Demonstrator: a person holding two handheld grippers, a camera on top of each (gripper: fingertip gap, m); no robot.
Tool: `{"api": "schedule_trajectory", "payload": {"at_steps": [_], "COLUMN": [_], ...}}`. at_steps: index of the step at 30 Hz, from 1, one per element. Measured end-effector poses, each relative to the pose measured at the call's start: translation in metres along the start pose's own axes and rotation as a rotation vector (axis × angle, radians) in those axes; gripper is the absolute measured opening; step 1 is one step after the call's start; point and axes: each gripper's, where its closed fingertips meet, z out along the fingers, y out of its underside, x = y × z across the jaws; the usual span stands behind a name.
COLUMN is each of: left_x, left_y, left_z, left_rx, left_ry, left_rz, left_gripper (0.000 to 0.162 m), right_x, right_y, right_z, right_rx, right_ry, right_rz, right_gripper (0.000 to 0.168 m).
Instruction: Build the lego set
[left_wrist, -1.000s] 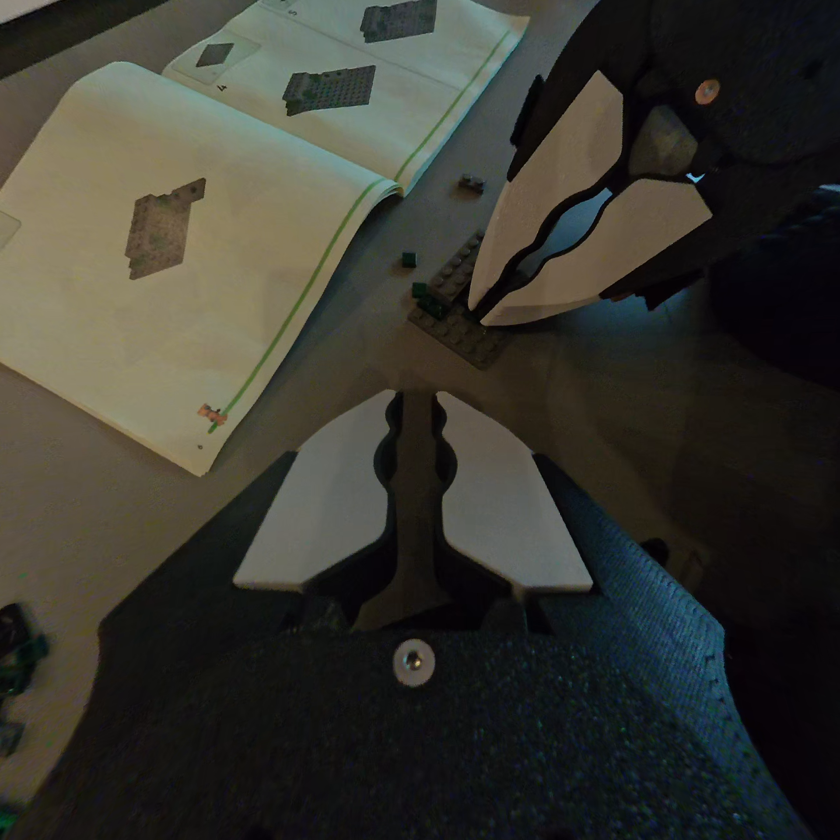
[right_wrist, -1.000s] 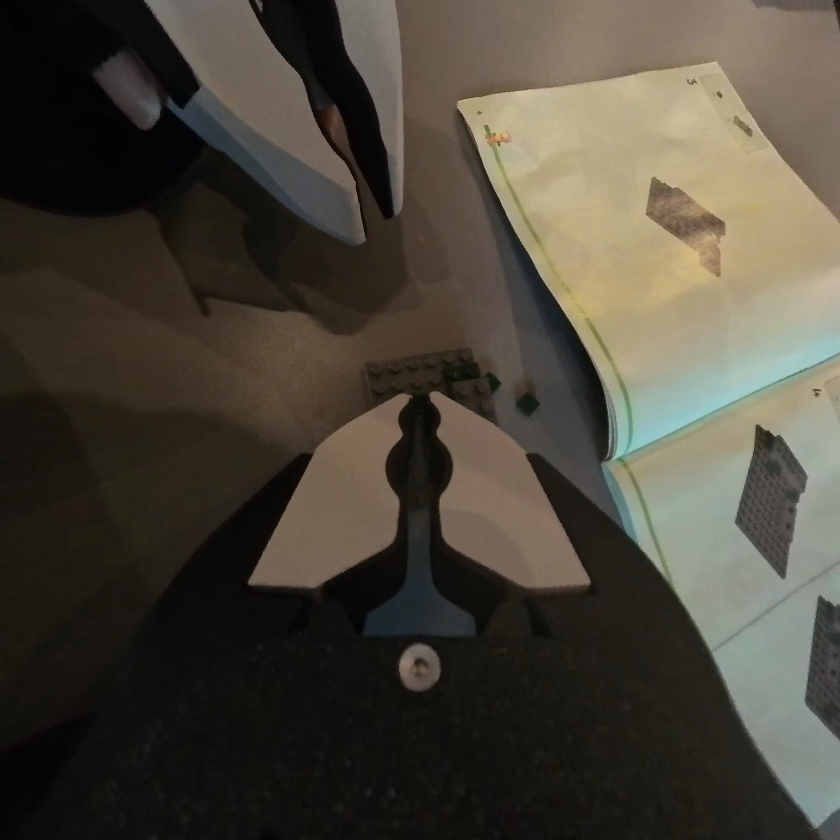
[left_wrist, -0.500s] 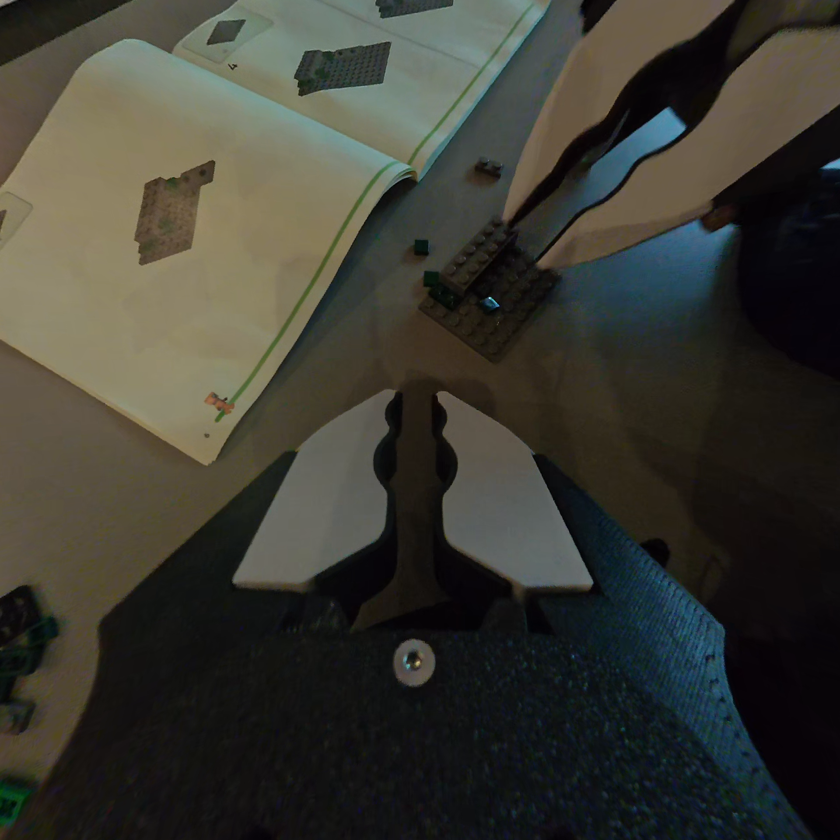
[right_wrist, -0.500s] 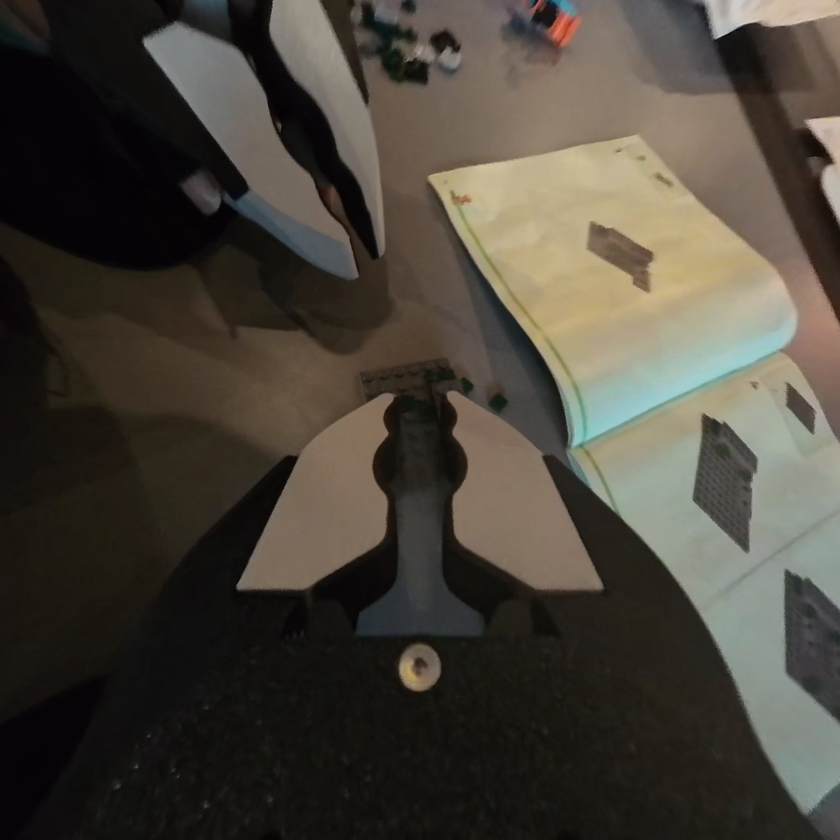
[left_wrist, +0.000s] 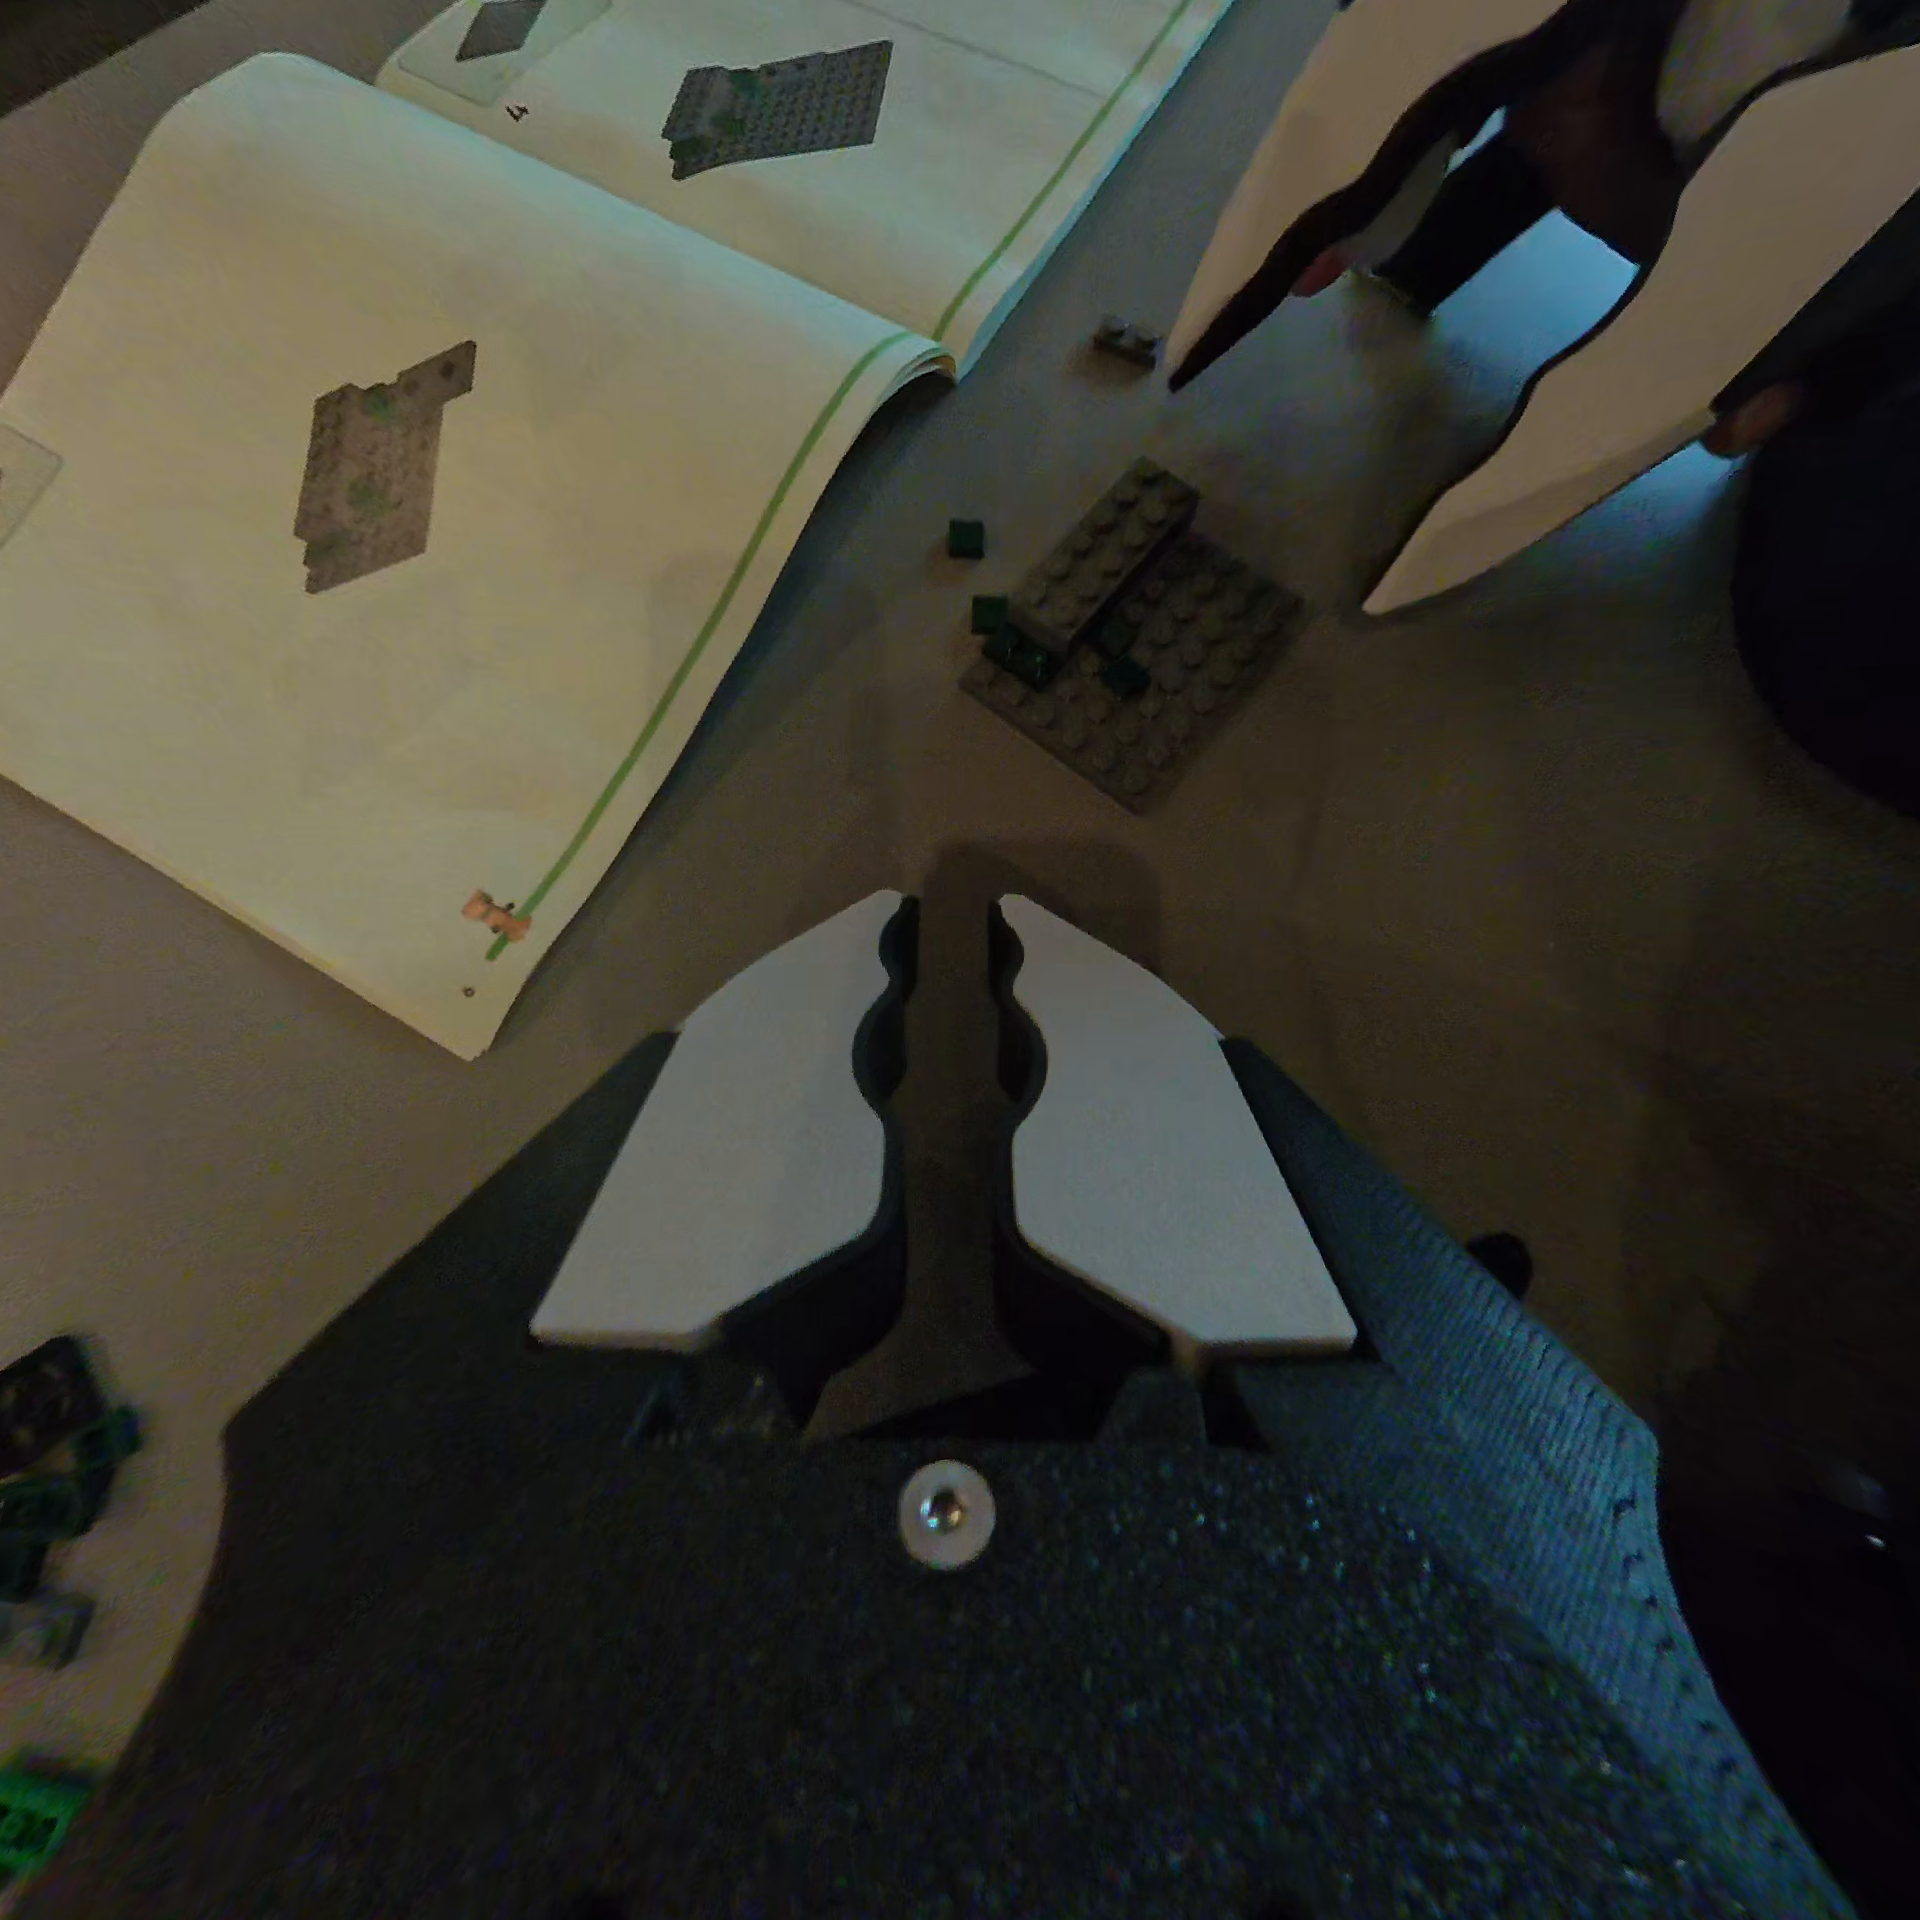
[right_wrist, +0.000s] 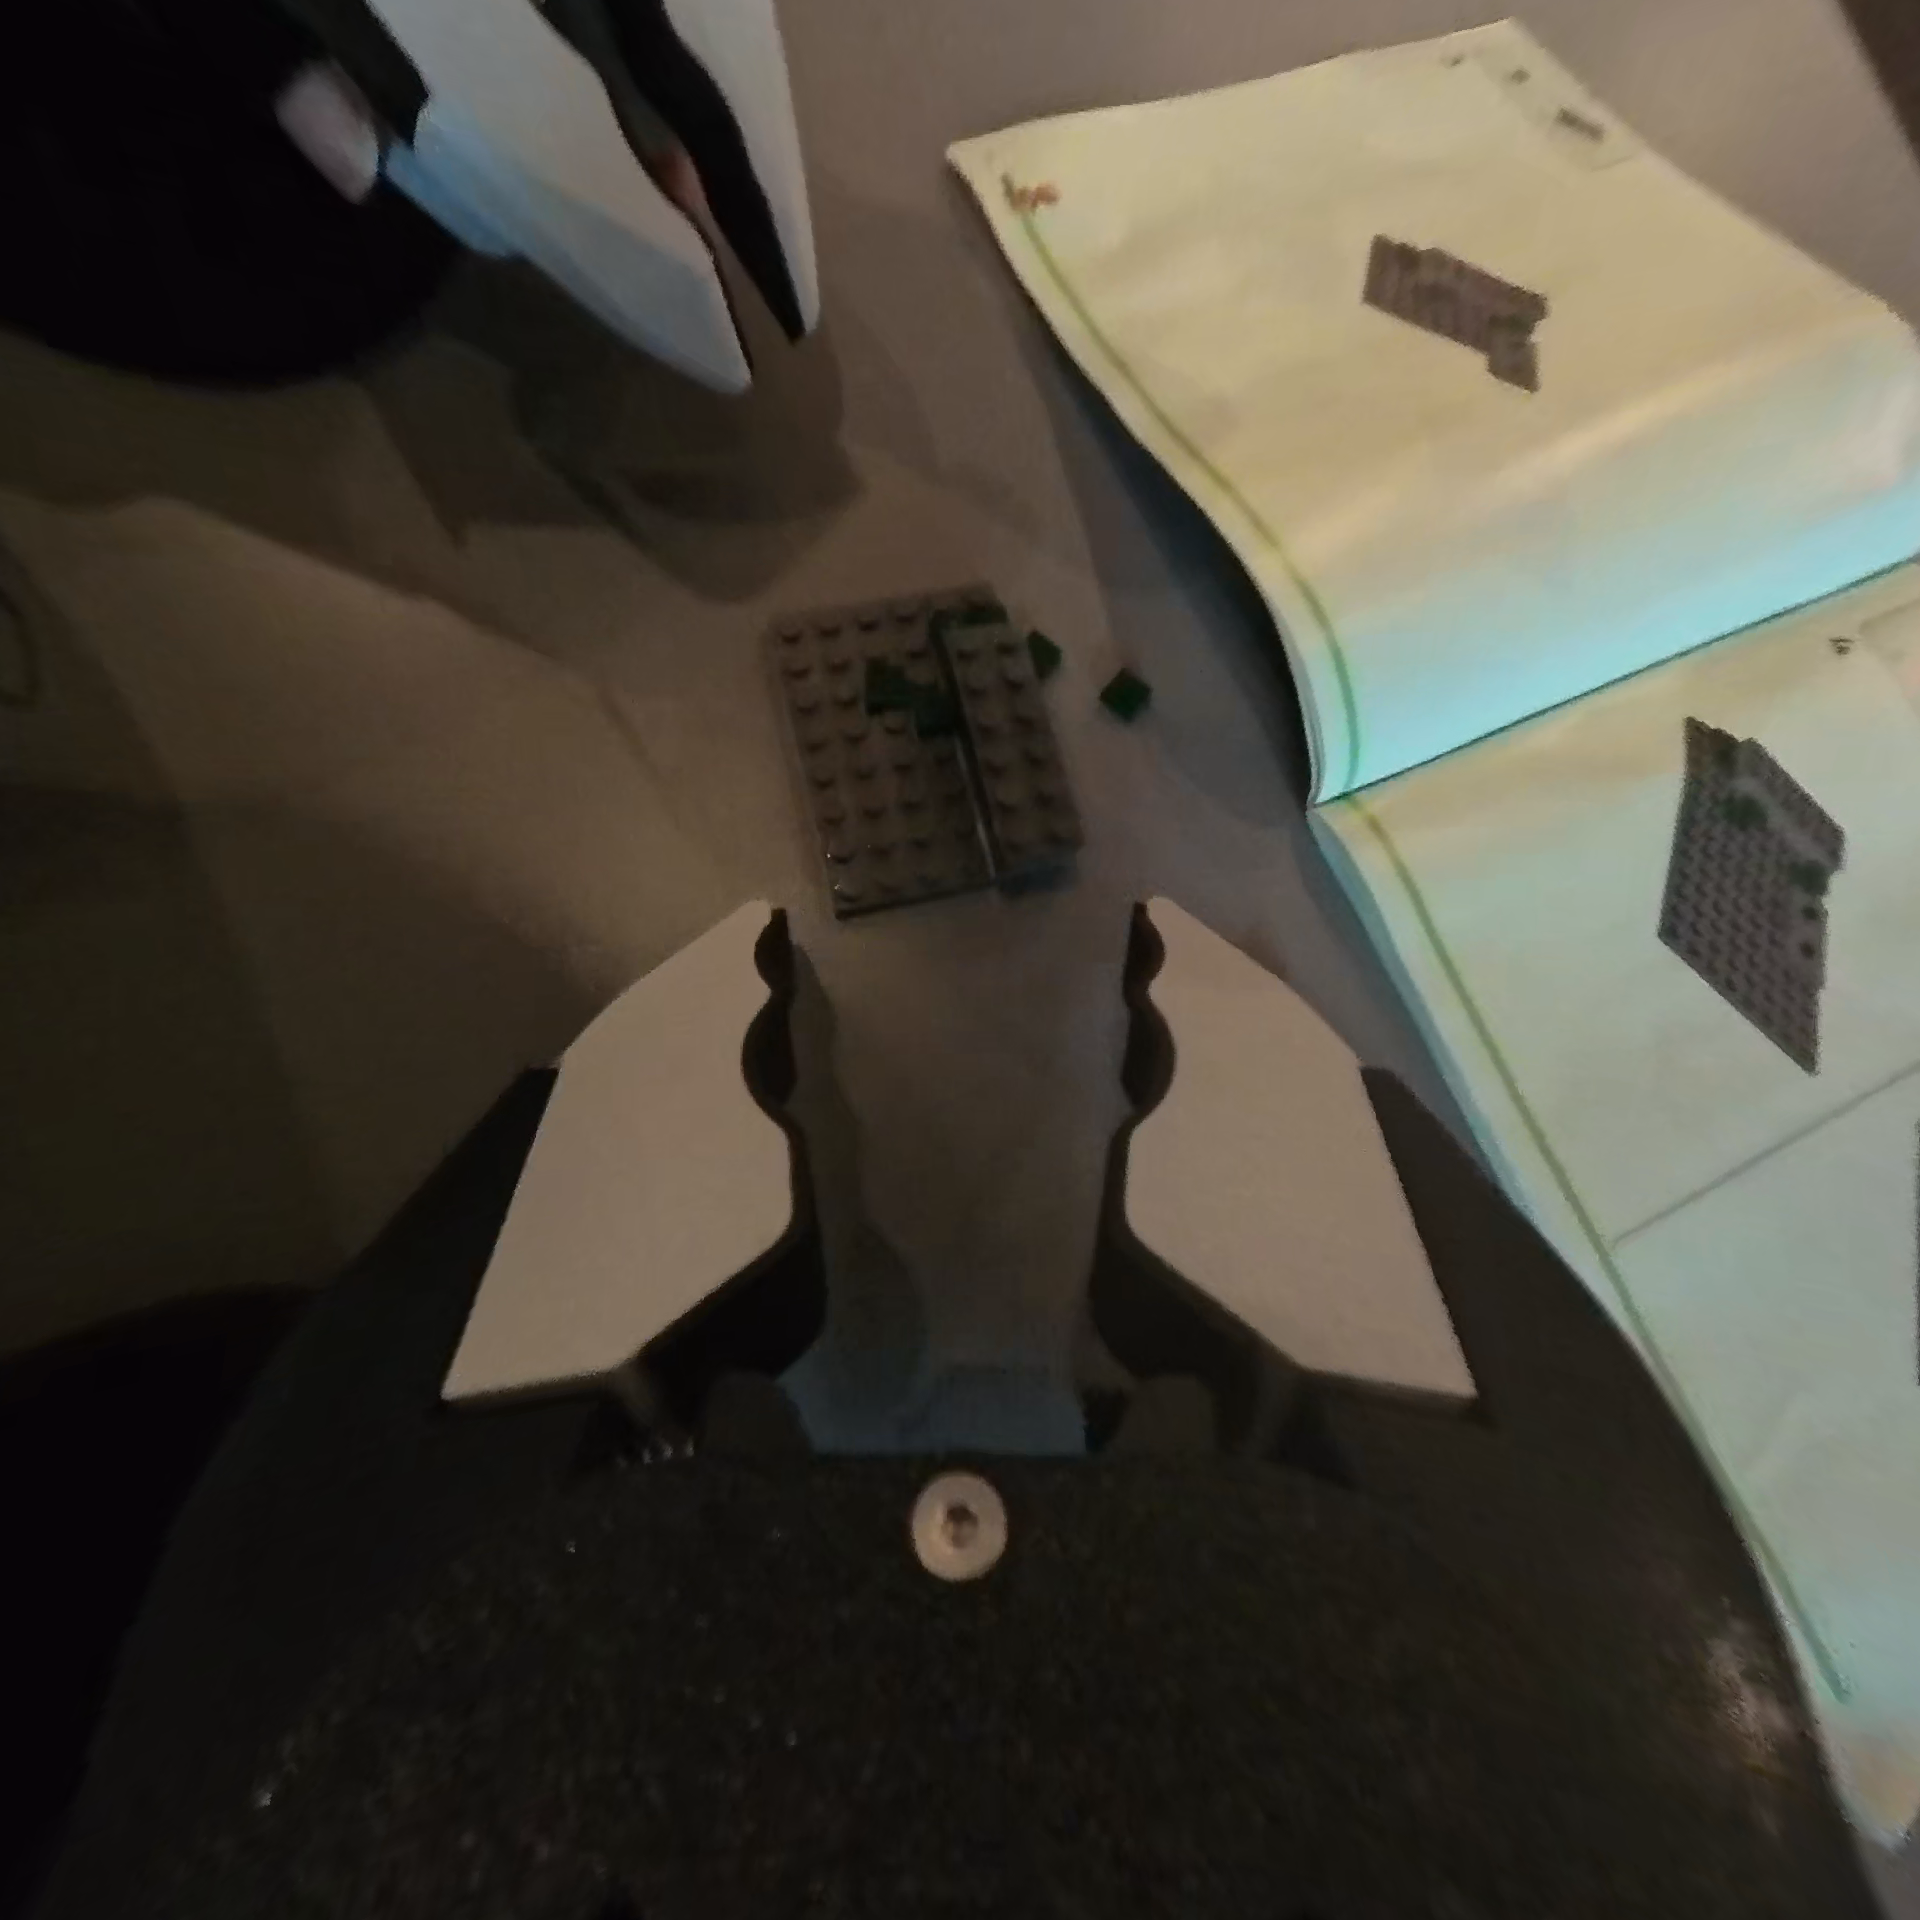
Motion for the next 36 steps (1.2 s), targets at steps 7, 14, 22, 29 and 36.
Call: {"api": "schedule_trajectory", "payload": {"at_steps": [7,14,22,29,36], "left_x": [0.0,0.002,0.003,0.003,0.005], "left_y": [0.001,0.0,-0.001,-0.001,0.0], "left_z": [0.0,0.0,-0.002,-0.002,0.0], "left_rx": [-0.002,0.005,0.019,0.028,0.019], "left_ry": [-0.006,0.015,0.02,0.026,0.059], "left_rz": [0.007,0.001,0.005,-0.004,-0.017], "left_gripper": [0.013,0.013,0.013,0.013,0.014], "right_x": [-0.001,-0.003,-0.01,-0.02,-0.023], "right_y": [-0.005,-0.007,-0.012,-0.017,-0.019], "right_z": [0.014,0.02,0.024,0.029,0.03], "right_rx": [-0.017,-0.019,-0.027,-0.031,-0.038], "right_ry": [-0.055,-0.134,-0.182,-0.198,-0.194], "right_rz": [-0.061,-0.055,-0.088,-0.109,-0.121], "right_gripper": [0.064,0.055,0.051,0.051,0.052]}}
